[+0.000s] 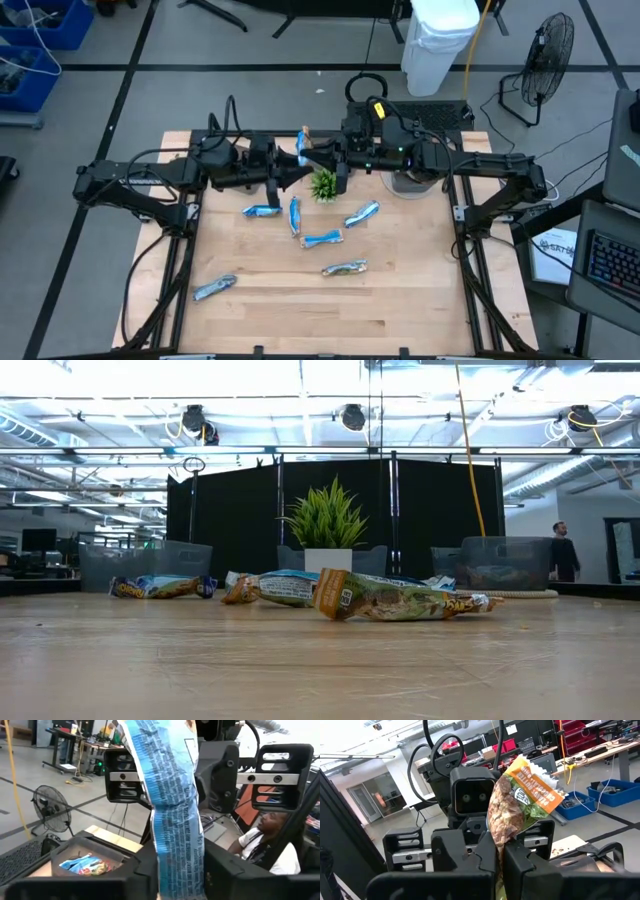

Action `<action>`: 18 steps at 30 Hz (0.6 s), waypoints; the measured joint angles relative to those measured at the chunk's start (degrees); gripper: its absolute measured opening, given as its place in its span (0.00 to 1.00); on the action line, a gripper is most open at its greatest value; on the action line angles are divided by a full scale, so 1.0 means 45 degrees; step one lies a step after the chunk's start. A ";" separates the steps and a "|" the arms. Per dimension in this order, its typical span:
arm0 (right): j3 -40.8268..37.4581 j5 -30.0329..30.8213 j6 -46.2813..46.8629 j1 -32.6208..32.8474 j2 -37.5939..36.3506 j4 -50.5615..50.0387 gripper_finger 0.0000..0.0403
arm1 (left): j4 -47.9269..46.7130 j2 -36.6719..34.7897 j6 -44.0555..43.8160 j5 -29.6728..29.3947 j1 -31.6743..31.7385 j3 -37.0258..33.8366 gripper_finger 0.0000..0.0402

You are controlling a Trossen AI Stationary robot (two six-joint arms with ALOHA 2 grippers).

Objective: Pick and place Granola Bars by type
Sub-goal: Put the yellow granola bar into the left black bin

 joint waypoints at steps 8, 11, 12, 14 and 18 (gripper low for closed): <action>0.0000 -0.0067 -0.0327 0.0000 0.0000 -0.0049 0.09 | -0.0007 0.0000 -0.0009 -0.0004 0.0010 -0.0005 0.09; 0.0000 -0.0415 -0.1267 0.0000 -0.0046 0.0026 0.16 | 0.0002 0.0000 0.0054 0.0001 0.0005 -0.0005 0.08; -0.0008 -0.0418 -0.1592 0.0005 -0.0092 0.0033 0.18 | 0.0007 0.0000 0.0050 0.0001 0.0005 -0.0005 0.08; -0.0010 -0.0407 -0.2105 0.0010 -0.0136 0.0140 0.23 | 0.0043 0.0000 0.0057 -0.0014 0.0010 -0.0005 0.07; -0.0028 -0.0103 -0.2738 -0.0078 -0.0487 0.0094 0.35 | 0.0070 -0.0005 0.0088 -0.0033 0.0010 -0.0005 0.07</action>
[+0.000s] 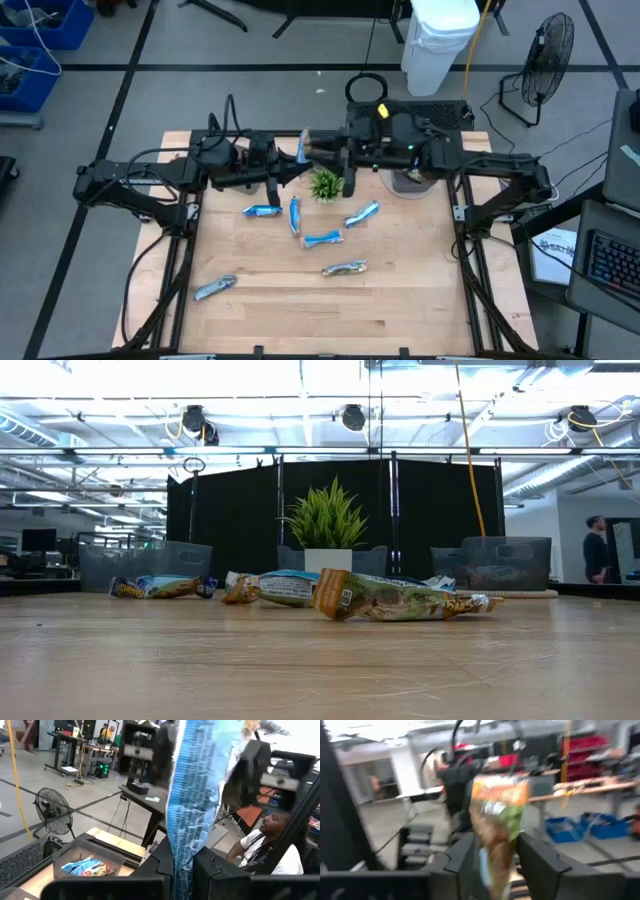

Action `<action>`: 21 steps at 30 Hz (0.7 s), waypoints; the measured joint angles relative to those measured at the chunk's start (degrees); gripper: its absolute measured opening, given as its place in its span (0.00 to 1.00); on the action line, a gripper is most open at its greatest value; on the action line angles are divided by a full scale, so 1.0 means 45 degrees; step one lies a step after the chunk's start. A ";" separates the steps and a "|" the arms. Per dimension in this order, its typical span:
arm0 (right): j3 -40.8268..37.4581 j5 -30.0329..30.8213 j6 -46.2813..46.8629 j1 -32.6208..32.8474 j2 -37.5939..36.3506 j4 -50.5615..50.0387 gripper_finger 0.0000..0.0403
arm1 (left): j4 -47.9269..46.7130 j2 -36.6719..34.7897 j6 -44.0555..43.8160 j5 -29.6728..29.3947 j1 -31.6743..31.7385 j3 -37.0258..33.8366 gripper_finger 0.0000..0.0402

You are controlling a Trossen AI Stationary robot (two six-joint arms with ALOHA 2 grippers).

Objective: Pick and place Granola Bars by type
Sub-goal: Put the yellow granola bar into the left black bin

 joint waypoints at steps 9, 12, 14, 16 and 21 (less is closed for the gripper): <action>0.0023 0.1722 -0.1221 -0.0015 -0.0611 0.0311 0.57 | 0.0265 -0.0010 0.0308 -0.0365 0.0010 0.0000 0.06; 0.0018 0.1761 -0.1241 -0.0015 -0.0866 -0.0048 0.60 | 0.0261 -0.0010 0.0535 -0.0878 0.0010 0.0000 0.06; 0.0023 0.1771 -0.1235 -0.0015 -0.0979 -0.0233 0.61 | 0.0226 -0.0040 0.0548 -0.1455 0.0010 0.0000 0.06; 0.0023 0.1774 -0.1225 -0.0015 -0.1096 -0.0618 0.62 | 0.0042 -0.0111 0.0576 -0.2078 0.0014 0.0000 0.06; 0.0023 0.1765 -0.1188 0.0000 -0.1309 -0.1441 0.61 | -0.1947 -0.0485 0.0287 -0.3608 0.0421 0.0000 0.06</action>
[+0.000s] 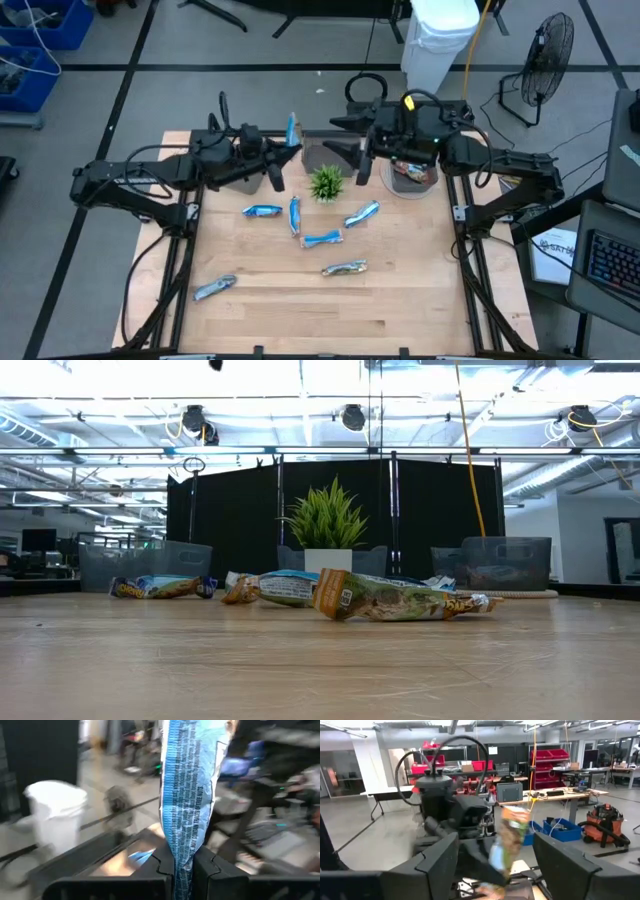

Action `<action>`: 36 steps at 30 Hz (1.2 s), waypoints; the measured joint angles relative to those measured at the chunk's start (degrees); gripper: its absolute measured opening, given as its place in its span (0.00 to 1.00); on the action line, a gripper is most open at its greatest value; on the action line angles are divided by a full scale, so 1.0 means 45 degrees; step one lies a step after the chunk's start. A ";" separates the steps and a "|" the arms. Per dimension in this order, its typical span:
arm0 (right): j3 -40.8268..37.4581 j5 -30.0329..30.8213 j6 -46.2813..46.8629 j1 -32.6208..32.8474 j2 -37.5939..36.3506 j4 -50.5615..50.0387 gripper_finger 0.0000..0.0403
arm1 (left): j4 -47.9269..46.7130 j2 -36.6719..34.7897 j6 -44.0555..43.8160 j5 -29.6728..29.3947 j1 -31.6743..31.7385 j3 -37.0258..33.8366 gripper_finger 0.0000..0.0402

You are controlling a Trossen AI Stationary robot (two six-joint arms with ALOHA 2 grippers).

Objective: Pick and place Granola Bars by type
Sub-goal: Put the yellow granola bar into the left black bin

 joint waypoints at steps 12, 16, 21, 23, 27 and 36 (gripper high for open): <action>-0.0005 -0.0039 0.0113 0.0519 -0.0088 -0.1343 0.60 | -0.7199 -0.0316 -0.2141 0.0472 0.2965 0.0000 0.06; -0.0192 -0.0047 0.0108 0.0932 -0.0103 -0.1294 0.59 | -0.9648 -0.0316 -0.2383 0.0676 0.4077 0.0000 0.06; -0.0437 -0.0047 0.0103 0.1398 -0.0095 -0.1283 0.59 | -1.1779 -0.0316 -0.2685 0.0816 0.5346 -0.0068 0.05; -0.0603 -0.0039 0.0103 0.1516 -0.0098 -0.1261 0.59 | -1.2108 -0.0314 -0.2999 0.1182 0.5770 -0.0284 0.05; -0.0953 -0.0024 0.0106 0.1699 -0.0083 -0.1097 0.59 | -1.2386 -0.0312 -0.3395 0.1777 0.6330 -0.0883 0.05; -0.1156 -0.0019 0.0108 0.1939 -0.0088 -0.0708 0.59 | -1.1675 -0.0312 -0.3877 0.2380 0.6530 -0.3052 0.05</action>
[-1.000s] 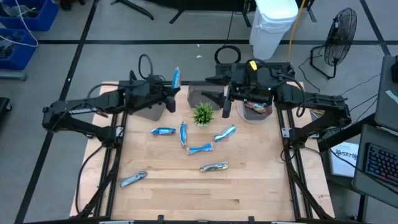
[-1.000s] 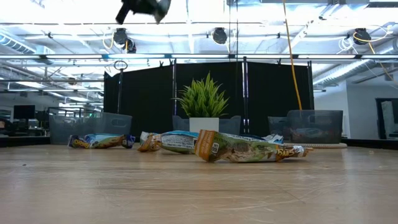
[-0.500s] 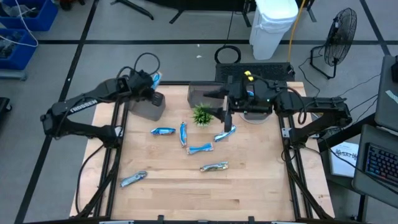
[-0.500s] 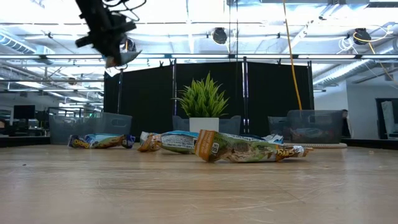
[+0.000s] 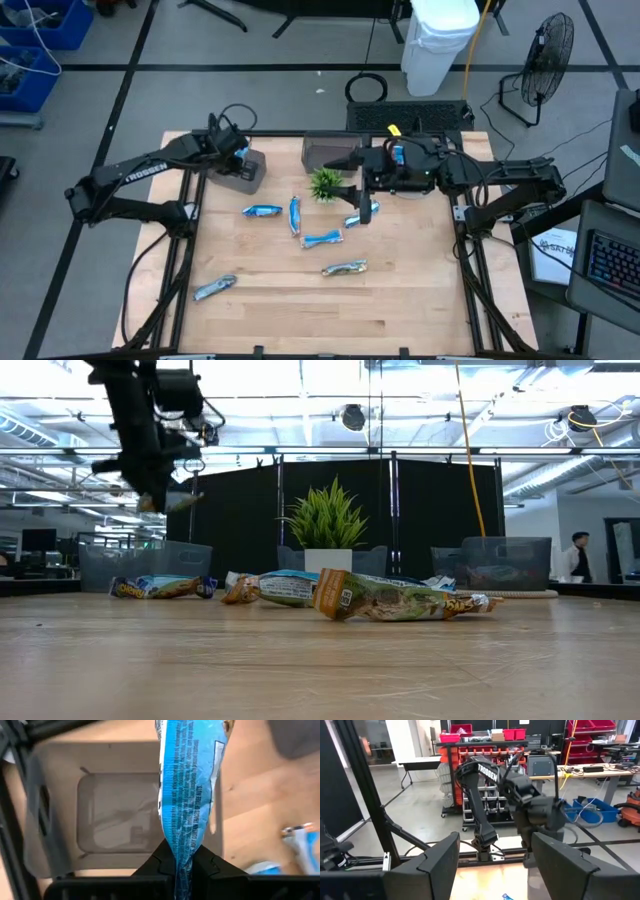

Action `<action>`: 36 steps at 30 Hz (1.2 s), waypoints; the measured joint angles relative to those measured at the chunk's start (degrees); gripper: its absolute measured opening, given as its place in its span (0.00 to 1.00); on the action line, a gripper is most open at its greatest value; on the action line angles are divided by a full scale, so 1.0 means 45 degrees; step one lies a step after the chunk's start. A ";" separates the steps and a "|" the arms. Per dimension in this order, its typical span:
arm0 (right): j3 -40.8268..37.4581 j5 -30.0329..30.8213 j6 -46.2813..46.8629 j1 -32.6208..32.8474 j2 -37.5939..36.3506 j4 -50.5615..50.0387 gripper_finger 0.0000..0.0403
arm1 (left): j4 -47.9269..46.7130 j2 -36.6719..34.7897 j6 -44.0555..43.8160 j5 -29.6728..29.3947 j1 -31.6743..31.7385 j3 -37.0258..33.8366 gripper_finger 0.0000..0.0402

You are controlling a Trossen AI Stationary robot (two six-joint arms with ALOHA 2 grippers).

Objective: Pick and place Granola Bars by type
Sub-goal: Put the yellow granola bar into the left black bin

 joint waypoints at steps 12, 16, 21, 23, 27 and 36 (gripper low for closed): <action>-0.0005 -0.0019 0.0180 -0.0006 0.0000 -0.0068 0.59 | 0.2599 0.0005 -0.0503 0.0896 0.0429 -0.2479 0.05; -0.0005 -0.0024 0.0180 -0.0006 0.0000 -0.0072 0.59 | 0.2874 0.0180 -0.0063 0.0931 0.1041 -0.2540 0.05; -0.0005 -0.0028 0.0183 -0.0006 0.0000 -0.0102 0.59 | 0.3300 0.0932 0.0720 0.1525 0.1781 -0.2539 0.05; -0.0005 -0.0028 0.0185 -0.0006 0.0000 -0.0106 0.59 | 0.3365 0.1256 0.0800 0.1603 0.1903 -0.2543 0.05; -0.0005 -0.0010 0.0185 -0.0006 0.0000 -0.0102 0.59 | 0.3540 0.1783 0.1038 0.1636 0.1930 -0.2539 0.05; -0.0005 0.0000 0.0185 -0.0006 0.0000 -0.0106 0.59 | 0.3955 0.2611 0.1155 0.1932 0.1870 -0.2539 0.05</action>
